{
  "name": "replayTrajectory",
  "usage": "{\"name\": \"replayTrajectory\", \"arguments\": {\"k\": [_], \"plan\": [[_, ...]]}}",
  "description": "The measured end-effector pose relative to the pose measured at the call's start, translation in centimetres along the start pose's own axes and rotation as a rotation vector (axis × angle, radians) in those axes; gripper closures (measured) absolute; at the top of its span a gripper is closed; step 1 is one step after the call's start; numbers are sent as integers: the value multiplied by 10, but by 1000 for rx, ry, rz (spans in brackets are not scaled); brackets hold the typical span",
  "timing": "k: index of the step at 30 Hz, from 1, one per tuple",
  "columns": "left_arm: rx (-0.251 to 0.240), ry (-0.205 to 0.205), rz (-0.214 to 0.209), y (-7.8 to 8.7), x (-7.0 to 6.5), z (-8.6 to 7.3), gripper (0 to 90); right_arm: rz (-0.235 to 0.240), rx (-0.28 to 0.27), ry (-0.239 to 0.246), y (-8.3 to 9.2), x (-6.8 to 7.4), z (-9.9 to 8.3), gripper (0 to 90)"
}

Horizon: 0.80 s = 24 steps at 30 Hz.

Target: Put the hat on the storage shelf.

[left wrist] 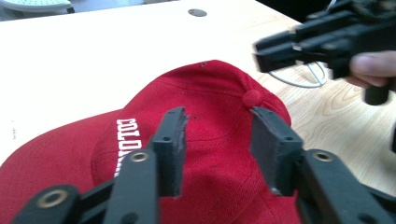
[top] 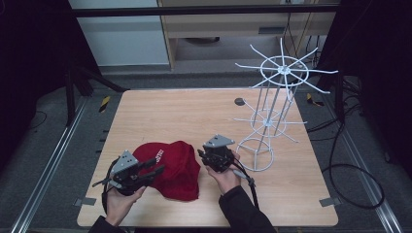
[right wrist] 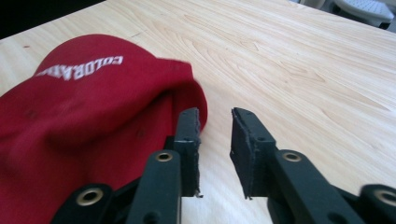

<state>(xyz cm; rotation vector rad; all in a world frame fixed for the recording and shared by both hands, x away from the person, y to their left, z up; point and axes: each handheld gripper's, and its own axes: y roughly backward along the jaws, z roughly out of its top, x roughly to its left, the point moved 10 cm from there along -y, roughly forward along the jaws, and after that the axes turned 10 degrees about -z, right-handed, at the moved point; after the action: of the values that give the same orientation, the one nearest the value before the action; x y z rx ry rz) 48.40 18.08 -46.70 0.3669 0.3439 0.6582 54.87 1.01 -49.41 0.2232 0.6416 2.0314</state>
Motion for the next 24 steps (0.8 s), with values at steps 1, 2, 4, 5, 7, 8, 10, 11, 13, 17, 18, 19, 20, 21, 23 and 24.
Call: {"name": "replayTrajectory", "arguments": {"k": [1,2,4,5,7,8,10,11,13,17,18,19,20,21,23,24], "plan": [[1,-6,3,0,-1,0,525,1,-6,0,4,-1,-3,705],[8,-11,5,-1,-2,-1,513,0,-6,-5,10,-3,-7,691],[19,-16,6,-3,-4,-2,489,0,-7,-16,21,-8,-17,670],[28,-17,0,-5,-5,-2,475,0,2,-16,26,-11,-23,668],[44,-26,-5,-8,-9,-4,448,0,14,-40,35,-18,-36,664],[49,-31,-7,-9,-11,-4,438,2,22,-57,40,-21,-43,657],[66,-45,-15,-12,-15,-6,423,-10,28,-74,48,-30,-56,638],[71,-47,-20,-14,-17,-7,414,-19,35,-86,54,-36,-64,630],[88,-51,-28,-17,-20,-9,401,-29,41,-103,61,-45,-74,610],[119,-72,-35,-24,-26,-14,370,-65,46,-128,77,-62,-90,557],[128,-75,-33,-26,-26,-15,366,-75,43,-129,80,-67,-93,546],[134,-74,-32,-29,-26,-16,363,-78,46,-141,84,-71,-97,535],[142,-72,-32,-32,-26,-17,362,-88,45,-147,87,-75,-101,524],[150,-70,-34,-35,-25,-18,360,-98,44,-156,90,-80,-104,515],[168,-69,-30,-43,-24,-19,358,-113,44,-183,96,-88,-110,496],[177,-72,-29,-47,-23,-20,359,-128,42,-187,98,-93,-112,486]]}}
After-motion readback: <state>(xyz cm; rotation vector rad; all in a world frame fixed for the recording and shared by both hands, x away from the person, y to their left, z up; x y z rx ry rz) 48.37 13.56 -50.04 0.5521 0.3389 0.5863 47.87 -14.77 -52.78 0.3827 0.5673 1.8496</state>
